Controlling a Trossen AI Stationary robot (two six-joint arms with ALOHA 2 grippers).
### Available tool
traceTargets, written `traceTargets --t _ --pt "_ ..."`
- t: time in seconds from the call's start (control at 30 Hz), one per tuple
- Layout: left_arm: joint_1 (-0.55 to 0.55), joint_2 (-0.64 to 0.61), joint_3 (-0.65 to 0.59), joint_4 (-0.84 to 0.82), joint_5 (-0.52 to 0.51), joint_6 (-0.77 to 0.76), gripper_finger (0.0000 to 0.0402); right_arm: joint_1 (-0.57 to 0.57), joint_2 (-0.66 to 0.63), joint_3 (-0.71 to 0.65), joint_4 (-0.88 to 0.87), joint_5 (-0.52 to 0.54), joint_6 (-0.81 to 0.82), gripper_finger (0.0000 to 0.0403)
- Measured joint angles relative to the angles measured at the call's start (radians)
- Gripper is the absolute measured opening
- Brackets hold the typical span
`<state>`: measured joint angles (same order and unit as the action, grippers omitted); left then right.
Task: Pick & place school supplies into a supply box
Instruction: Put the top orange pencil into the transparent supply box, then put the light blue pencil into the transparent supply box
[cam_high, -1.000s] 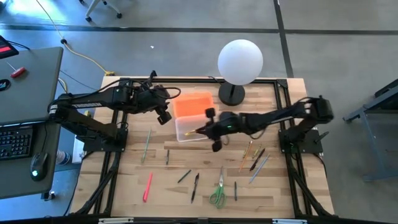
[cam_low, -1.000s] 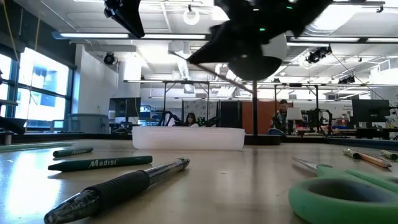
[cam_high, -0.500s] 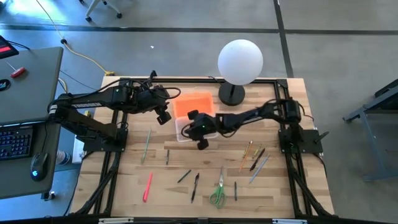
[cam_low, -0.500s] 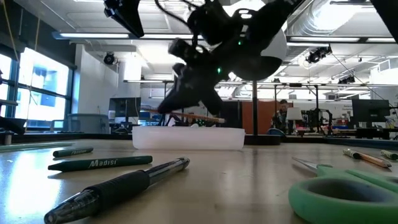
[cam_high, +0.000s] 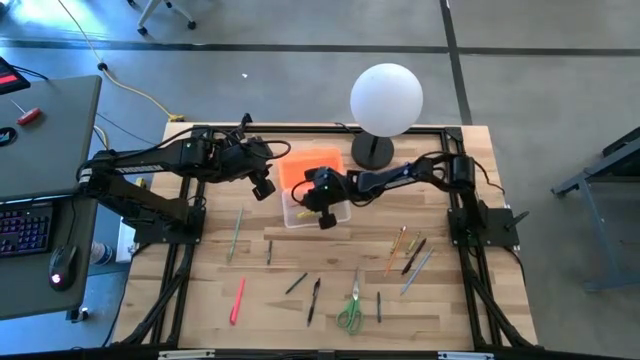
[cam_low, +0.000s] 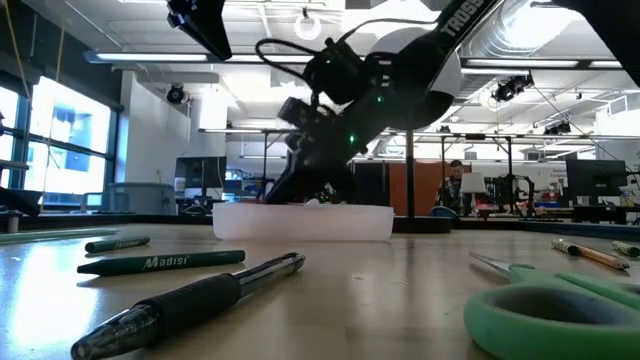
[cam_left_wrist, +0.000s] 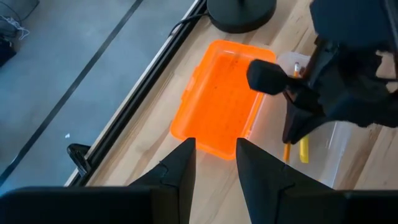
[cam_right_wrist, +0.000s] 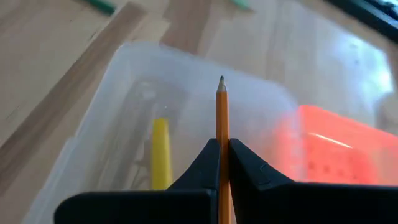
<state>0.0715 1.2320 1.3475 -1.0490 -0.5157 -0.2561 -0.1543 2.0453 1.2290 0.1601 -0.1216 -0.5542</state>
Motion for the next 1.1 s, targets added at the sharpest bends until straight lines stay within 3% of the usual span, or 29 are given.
traceTargets --t 0.3,0.73,0.87,1.0,1.1 --pt "0.0 0.0 0.0 0.0 0.0 0.0 0.0146 0.012 0.018 0.0 0.042 0.089 -0.003 0.0016" --pt "0.0 0.0 0.0 -0.022 0.0 -0.018 0.0147 0.018 0.015 0.0 0.04 0.101 -0.004 0.0052" --pt "0.0 0.0 -0.001 -0.109 -0.004 -0.096 0.0145 0.032 -0.006 0.0 0.036 0.207 -0.006 0.0059" --pt "-0.033 0.0 -0.001 -0.214 -0.101 -0.242 0.0146 0.052 -0.041 0.0 0.036 0.33 -0.013 0.0058" --pt "-0.085 0.0 -0.001 -0.292 -0.163 -0.361 0.0147 0.07 -0.077 0.0 0.011 0.362 -0.034 0.0053"
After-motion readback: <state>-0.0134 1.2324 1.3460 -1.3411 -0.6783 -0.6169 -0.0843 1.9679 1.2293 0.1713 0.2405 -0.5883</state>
